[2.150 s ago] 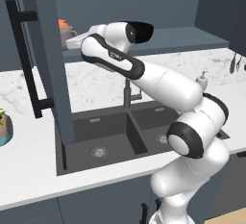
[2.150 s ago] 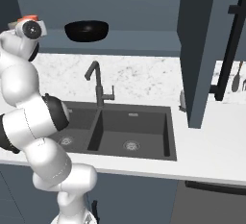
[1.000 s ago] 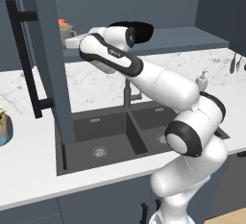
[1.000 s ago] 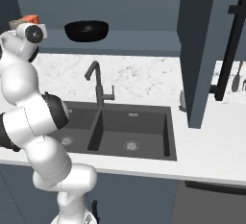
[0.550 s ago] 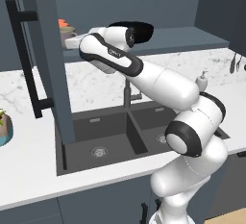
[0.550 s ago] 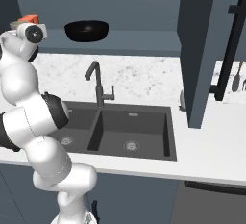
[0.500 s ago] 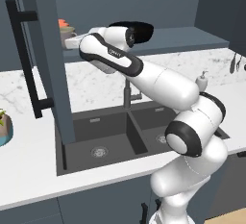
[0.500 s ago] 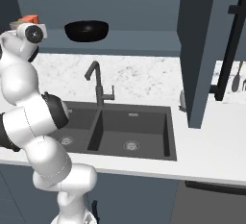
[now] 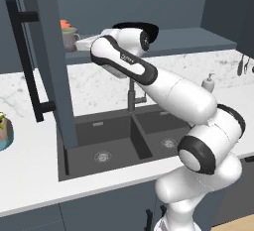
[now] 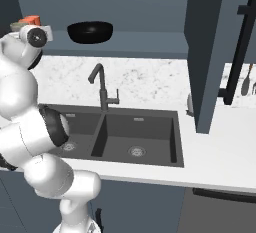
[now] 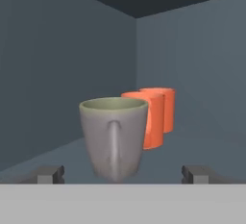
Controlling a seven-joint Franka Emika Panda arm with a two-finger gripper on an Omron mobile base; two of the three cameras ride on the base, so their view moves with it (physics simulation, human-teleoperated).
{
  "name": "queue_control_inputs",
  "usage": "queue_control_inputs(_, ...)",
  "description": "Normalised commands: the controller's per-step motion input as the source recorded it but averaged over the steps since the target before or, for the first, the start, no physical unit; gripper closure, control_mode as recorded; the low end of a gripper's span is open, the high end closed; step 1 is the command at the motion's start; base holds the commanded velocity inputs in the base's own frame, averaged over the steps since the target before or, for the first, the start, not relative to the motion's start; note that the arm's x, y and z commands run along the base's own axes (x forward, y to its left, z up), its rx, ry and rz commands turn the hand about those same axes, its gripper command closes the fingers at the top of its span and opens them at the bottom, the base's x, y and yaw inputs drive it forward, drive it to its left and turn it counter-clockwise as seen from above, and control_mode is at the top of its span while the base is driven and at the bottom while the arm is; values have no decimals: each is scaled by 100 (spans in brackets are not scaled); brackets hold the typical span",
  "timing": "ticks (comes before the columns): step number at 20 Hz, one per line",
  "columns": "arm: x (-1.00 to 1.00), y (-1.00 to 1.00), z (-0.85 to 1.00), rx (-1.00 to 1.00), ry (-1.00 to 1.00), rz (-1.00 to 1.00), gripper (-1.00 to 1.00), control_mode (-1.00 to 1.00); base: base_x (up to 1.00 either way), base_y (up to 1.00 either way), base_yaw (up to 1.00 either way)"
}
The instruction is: Gather all objects into one cabinet and sort the glasses and bowls to opposite sides.
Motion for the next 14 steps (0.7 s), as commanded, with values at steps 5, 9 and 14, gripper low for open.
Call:
queue_control_inputs(5,-79,-66,28,-1,0,-16,-100,-100,0,0,0)
queue_control_inputs(9,-41,-51,34,-10,0,-13,-100,-100,0,0,0)
queue_control_inputs(14,-22,-38,37,-16,1,-12,-100,-100,0,0,0)
